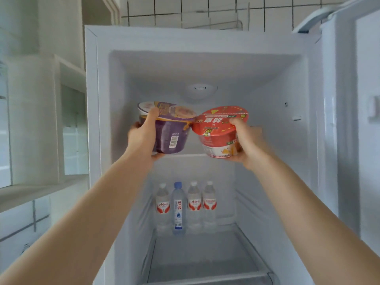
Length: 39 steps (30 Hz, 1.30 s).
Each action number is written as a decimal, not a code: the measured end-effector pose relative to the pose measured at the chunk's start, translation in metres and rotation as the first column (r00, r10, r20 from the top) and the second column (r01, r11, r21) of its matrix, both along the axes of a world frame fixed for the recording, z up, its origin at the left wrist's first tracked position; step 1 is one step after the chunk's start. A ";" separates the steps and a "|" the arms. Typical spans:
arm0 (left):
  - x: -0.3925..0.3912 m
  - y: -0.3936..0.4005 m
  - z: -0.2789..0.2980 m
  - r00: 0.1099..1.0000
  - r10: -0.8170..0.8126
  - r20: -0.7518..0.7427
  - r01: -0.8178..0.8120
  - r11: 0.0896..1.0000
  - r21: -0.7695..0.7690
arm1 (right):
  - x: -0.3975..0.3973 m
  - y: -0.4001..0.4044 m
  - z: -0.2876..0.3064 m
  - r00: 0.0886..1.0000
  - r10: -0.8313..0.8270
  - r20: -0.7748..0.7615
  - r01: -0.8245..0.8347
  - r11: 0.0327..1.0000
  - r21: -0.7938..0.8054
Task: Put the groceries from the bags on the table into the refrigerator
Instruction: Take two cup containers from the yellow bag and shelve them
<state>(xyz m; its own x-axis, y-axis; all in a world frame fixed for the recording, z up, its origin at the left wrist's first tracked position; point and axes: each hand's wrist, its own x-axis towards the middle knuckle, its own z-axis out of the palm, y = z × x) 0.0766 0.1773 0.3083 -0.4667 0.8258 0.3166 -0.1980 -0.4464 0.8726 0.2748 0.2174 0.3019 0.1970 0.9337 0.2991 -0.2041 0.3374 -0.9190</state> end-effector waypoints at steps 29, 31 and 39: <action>-0.013 0.111 0.003 -0.157 0.580 -0.800 -0.409 0.699 0.587 | -0.009 0.086 0.023 0.532 -0.551 0.643 0.406 0.832 0.378; -0.010 0.116 0.000 -0.272 0.626 -0.731 -0.306 0.664 0.683 | -0.013 0.076 0.022 0.458 -0.626 0.631 0.370 0.780 0.505; -0.011 0.142 0.005 -0.357 0.565 -0.744 -0.318 0.675 0.666 | -0.026 0.099 0.015 0.104 -0.452 0.886 0.052 0.892 0.449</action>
